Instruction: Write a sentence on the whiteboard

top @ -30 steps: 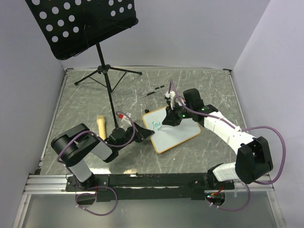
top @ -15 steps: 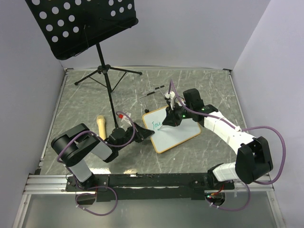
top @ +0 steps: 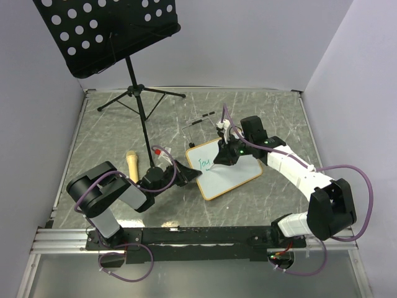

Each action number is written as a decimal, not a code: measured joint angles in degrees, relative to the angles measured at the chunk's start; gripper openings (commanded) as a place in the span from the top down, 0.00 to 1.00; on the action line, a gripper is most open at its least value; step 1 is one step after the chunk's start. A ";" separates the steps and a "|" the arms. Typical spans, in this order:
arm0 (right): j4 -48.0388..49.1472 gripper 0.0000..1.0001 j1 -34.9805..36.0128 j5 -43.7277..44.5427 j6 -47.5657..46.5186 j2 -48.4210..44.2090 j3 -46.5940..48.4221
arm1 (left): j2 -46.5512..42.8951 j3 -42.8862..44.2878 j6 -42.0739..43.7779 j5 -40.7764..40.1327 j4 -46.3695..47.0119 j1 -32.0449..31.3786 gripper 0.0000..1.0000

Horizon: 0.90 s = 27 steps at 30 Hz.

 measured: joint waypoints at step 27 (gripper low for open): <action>-0.02 1.00 -0.92 1.99 1.36 0.00 0.00 | 0.07 0.00 -0.22 0.02 -0.13 0.07 0.99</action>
